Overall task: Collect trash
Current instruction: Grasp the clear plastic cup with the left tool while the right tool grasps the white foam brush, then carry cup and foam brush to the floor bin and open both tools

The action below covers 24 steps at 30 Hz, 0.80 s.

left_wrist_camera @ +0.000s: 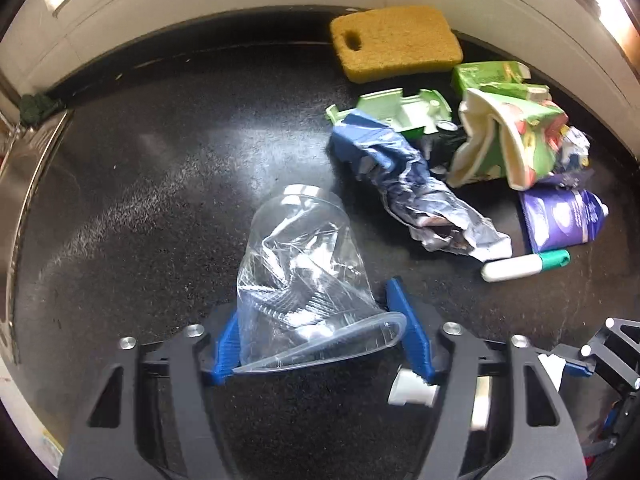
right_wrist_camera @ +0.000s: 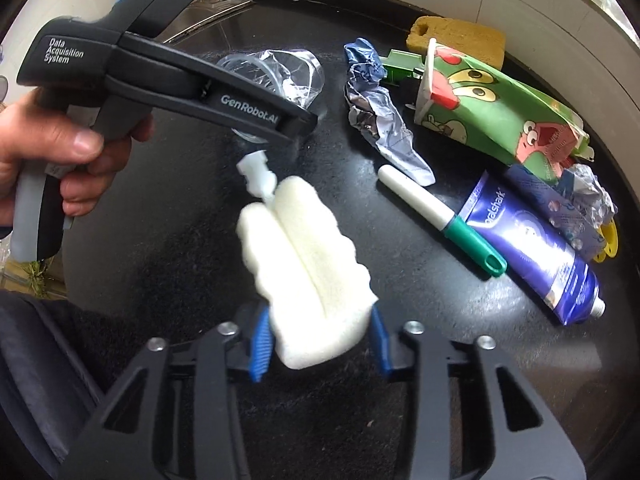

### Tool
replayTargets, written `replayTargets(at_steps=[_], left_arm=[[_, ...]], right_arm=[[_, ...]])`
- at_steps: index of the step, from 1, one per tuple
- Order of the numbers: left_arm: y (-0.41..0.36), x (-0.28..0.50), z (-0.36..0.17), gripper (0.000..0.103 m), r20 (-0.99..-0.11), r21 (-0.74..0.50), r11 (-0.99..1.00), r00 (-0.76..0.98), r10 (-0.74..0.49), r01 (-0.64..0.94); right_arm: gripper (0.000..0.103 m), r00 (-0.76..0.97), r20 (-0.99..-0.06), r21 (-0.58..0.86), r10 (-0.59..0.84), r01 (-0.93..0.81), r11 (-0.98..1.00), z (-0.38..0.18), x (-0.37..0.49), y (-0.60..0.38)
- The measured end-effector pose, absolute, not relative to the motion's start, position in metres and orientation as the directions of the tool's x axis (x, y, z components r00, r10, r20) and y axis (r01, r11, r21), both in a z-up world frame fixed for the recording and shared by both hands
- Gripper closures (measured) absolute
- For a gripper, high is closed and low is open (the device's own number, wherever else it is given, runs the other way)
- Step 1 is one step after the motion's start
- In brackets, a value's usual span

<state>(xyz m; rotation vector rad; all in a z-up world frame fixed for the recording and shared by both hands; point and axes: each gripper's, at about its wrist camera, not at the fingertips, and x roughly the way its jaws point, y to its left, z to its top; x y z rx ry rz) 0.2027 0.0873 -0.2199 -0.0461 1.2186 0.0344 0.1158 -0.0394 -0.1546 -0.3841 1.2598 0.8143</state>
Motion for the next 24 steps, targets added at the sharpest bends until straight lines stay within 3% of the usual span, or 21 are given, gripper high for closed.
replayTargets(at_steps=[3,16,24], left_arm=[[0.084,0.189,-0.205,0.044,-0.925,-0.084,0.994,0.376,-0.051,-0.07],[0.046,0.058,-0.108,0.044,-0.863,-0.043,0.995,0.505,0.008,-0.088],[0.037,0.001,-0.098,0.044,-0.856,-0.04,0.994,0.516,0.016,-0.097]], right_arm=[[0.07,0.11,-0.93,0.18,0.35,-0.694,0.697,-0.14,0.104,-0.052],[0.071,0.285,-0.886,0.159,0.365,-0.553,0.818,-0.049,0.031,-0.131],[0.071,0.322,-0.872,0.159,0.368,-0.525,0.836,-0.025,0.003,-0.138]])
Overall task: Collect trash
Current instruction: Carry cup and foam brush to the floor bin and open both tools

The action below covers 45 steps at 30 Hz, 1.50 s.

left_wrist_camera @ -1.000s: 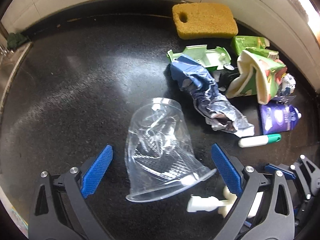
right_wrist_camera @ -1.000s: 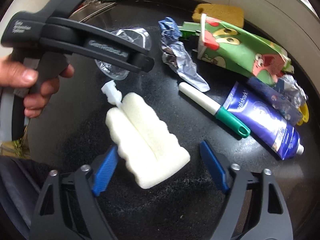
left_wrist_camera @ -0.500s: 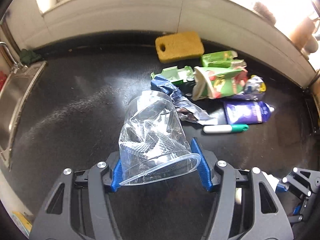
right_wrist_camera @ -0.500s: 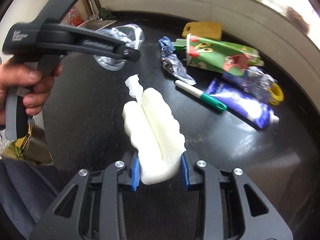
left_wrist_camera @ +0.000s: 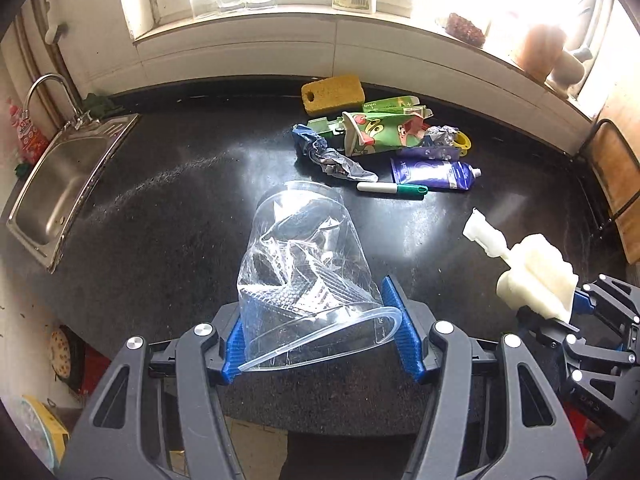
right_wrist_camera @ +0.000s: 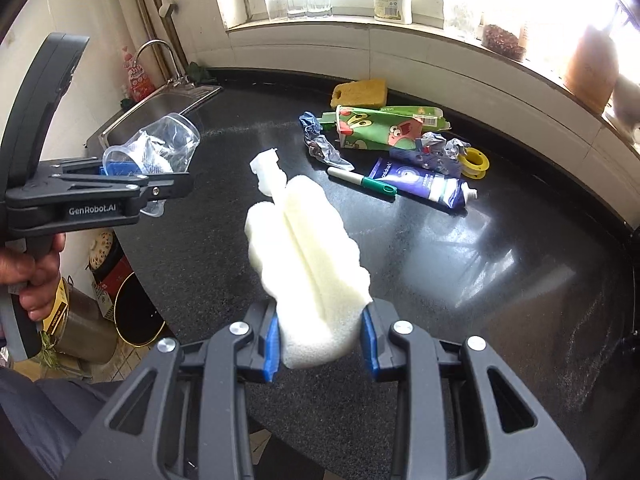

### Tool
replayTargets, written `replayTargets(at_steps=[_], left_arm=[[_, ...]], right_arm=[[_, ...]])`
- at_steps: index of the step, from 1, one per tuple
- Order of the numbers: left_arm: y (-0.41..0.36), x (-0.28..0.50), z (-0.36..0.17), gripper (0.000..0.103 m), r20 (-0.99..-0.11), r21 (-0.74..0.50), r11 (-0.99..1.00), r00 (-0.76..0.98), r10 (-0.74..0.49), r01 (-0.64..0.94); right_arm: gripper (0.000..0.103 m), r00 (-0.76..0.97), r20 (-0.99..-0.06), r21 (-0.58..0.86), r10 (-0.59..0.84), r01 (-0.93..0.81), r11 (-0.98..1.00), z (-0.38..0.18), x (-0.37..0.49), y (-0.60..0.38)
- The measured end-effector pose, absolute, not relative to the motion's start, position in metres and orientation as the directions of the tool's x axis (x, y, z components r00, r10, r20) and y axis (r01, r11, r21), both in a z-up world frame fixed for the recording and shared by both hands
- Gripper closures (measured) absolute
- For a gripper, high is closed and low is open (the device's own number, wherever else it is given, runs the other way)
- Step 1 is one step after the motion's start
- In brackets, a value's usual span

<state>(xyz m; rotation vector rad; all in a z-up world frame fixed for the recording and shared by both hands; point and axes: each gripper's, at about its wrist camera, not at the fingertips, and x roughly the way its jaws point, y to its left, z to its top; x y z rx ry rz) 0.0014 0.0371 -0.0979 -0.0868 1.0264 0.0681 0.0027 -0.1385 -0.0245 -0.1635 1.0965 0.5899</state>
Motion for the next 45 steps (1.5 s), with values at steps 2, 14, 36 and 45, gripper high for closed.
replayTargets(at_steps=[2,14,36,45], left_arm=[[0.038,-0.005,-0.096,0.044,-0.853,-0.044,0.994,0.522,0.015,-0.101],[0.094,-0.051,-0.092,0.044,-0.829,-0.045,0.977,0.554,0.08,-0.208],[0.322,-0.26,-0.247,0.043,-0.895,-0.116,0.605,0.347,0.281,-0.788],[0.351,-0.273,-0.296,0.042,-0.906,-0.148,0.567,0.341,0.251,-0.81]], right_arm=[[0.071,0.325,-0.872,0.156,0.366,-0.524,0.837,-0.02,-0.003,-0.138],[0.071,0.289,-0.871,0.164,0.398,-0.591,0.79,-0.012,-0.004,-0.079],[0.069,-0.294,-0.86,0.416,0.417,-0.878,0.238,-0.094,-0.119,0.315],[0.068,-0.347,-0.889,0.413,0.3,-0.889,0.196,-0.155,-0.151,0.379]])
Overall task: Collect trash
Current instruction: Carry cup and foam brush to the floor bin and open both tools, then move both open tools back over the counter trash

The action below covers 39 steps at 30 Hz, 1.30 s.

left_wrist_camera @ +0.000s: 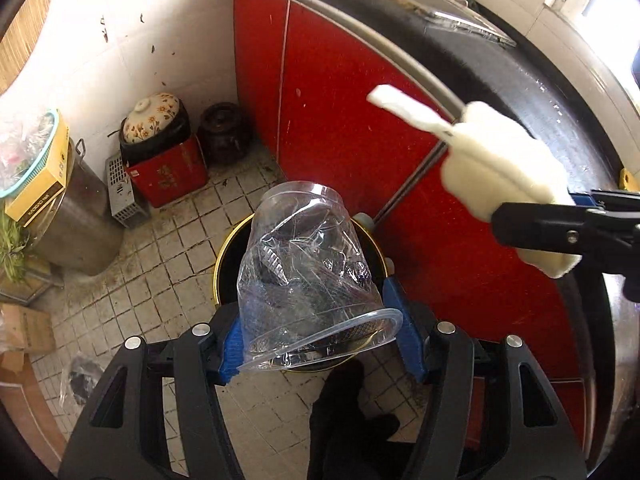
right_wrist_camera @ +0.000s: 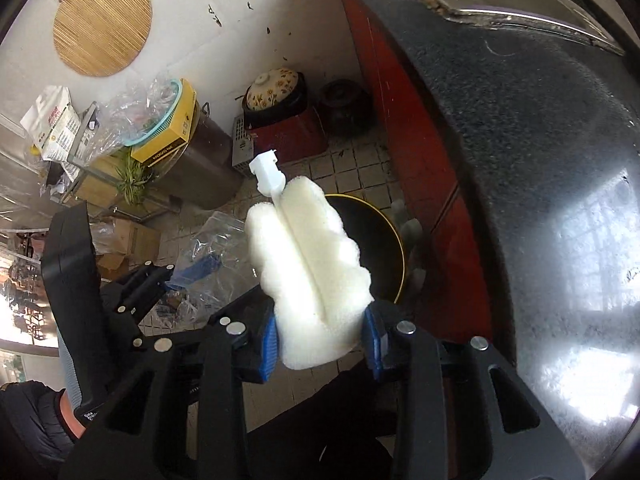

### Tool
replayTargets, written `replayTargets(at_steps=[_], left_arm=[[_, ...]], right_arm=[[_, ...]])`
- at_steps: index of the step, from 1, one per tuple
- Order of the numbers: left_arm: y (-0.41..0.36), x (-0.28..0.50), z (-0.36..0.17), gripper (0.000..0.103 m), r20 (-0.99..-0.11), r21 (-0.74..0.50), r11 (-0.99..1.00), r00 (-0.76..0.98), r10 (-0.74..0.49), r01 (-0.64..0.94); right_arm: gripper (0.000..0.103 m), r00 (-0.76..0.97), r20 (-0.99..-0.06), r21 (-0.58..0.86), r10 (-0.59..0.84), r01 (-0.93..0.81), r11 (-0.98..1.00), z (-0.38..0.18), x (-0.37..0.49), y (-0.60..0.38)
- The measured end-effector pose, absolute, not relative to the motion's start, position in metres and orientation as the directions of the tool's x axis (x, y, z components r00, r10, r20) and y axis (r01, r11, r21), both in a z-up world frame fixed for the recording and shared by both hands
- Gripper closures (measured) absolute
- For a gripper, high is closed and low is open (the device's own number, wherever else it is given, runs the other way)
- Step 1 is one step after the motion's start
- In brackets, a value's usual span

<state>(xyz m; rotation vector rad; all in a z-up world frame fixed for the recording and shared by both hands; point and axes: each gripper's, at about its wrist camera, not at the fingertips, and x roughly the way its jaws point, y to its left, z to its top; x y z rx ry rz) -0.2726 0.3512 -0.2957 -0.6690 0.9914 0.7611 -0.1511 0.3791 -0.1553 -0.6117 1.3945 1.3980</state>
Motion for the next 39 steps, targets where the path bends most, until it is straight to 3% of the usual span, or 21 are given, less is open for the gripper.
replayTargets(at_steps=[2,5,6,14,20,23,27,32,39], left_arm=[[0.354,-0.274,-0.302,0.041,-0.909,-0.14,0.567,0.333,0.251,-0.811],[0.36,-0.276,-0.311,0.023,-0.917,-0.137,0.562,0.319,0.239,-0.815],[0.361,-0.277,-0.313,0.019,-0.92,-0.129,0.562,0.311,0.24,-0.817],[0.368,-0.283,-0.297,0.016,-0.929,-0.11,0.573,0.288,0.231,-0.812],[0.355,-0.242,-0.231,0.013,-0.891,-0.044,0.674,0.335,0.308,-0.737],[0.34,-0.196,-0.186,0.011,-0.846,-0.06,0.768,0.441,0.3,-0.637],[0.291,-0.108,-0.139,0.01,-0.801,-0.032,0.926,0.564,0.201,-0.377],[0.197,-0.01,-0.098,0.01,-0.761,0.011,0.997,0.647,0.054,-0.07],[0.082,0.055,-0.078,0.01,-0.764,-0.025,0.989,0.635,-0.114,0.147]], right_arm=[[0.062,-0.35,-0.889,0.413,0.295,-0.891,0.188,-0.16,-0.153,0.383],[0.032,-0.353,-0.887,0.415,0.297,-0.892,0.18,-0.161,-0.154,0.39],[0.03,-0.353,-0.885,0.418,0.304,-0.89,0.181,-0.159,-0.152,0.391],[0.025,-0.307,-0.88,0.399,0.362,-0.891,0.215,-0.119,-0.113,0.36],[0.02,-0.171,-0.884,0.341,0.436,-0.872,0.35,-0.069,-0.045,0.292],[0.017,-0.068,-0.876,0.323,0.478,-0.819,0.475,-0.044,-0.004,0.24],[0.016,0.108,-0.866,0.279,0.488,-0.705,0.652,-0.015,0.037,0.153],[0.016,0.299,-0.871,0.175,0.39,-0.554,0.814,0.005,0.065,0.042],[0.016,0.421,-0.864,0.104,0.276,-0.386,0.917,0.022,0.069,-0.083]])
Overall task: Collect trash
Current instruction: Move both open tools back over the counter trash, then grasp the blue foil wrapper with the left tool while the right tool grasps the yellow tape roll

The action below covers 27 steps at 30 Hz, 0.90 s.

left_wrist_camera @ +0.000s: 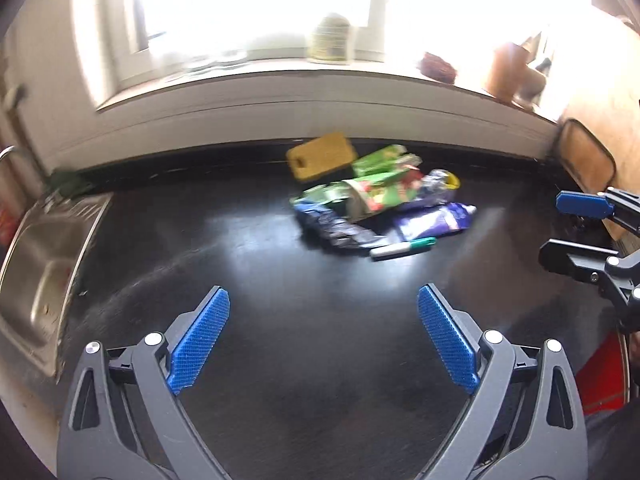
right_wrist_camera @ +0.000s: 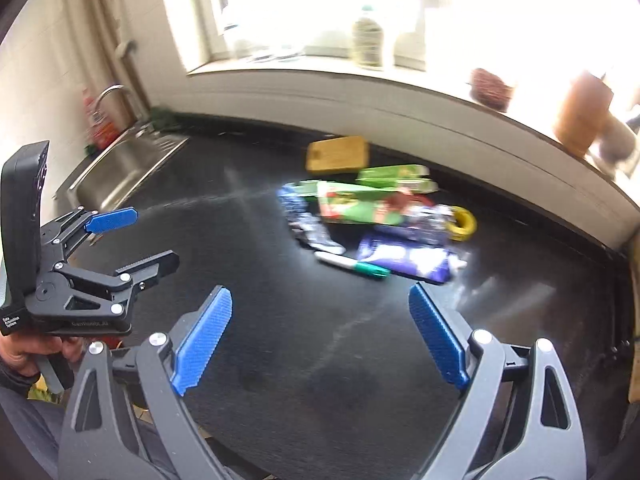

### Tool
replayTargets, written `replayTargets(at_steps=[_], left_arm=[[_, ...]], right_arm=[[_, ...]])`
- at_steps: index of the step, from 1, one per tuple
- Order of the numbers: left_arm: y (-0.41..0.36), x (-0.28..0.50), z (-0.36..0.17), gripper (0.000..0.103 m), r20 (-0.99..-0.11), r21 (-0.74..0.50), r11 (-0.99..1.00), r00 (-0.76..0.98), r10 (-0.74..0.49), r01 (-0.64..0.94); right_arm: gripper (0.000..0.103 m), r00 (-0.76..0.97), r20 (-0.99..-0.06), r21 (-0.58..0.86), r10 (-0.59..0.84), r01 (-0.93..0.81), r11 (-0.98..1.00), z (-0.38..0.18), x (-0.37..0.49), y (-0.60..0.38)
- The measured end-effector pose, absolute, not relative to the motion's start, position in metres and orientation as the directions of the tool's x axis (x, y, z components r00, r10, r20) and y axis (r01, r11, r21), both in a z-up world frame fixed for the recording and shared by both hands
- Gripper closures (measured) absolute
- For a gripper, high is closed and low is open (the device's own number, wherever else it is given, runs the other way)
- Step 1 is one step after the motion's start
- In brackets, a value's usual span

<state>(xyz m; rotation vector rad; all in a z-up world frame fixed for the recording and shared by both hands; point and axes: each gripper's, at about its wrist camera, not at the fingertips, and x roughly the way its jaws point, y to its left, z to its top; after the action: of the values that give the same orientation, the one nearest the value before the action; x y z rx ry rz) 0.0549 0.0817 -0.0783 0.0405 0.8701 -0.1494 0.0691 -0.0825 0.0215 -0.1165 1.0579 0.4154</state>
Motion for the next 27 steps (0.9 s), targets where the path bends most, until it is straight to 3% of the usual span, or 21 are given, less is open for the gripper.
replayTargets(at_steps=[8,17,27], left_arm=[[0.035,0.087,-0.089,0.01,-0.805,-0.025,0.984,0.58,-0.125,0.177],[0.028,0.15,-0.129,0.01,-0.858,-0.006,1.0,0.513,-0.007,0.004],[0.034,0.219,-0.199,0.011,-0.893,0.027,0.991,0.442,0.085,-0.135]], right_arm=[[0.016,0.451,-0.858,0.123,0.245,-0.283,0.951,0.014,0.08,-0.145],[0.016,0.436,-0.87,0.133,0.231,-0.243,0.961,-0.016,0.124,-0.181],[0.016,0.374,-0.911,0.093,0.172,-0.221,0.971,-0.098,0.215,-0.213]])
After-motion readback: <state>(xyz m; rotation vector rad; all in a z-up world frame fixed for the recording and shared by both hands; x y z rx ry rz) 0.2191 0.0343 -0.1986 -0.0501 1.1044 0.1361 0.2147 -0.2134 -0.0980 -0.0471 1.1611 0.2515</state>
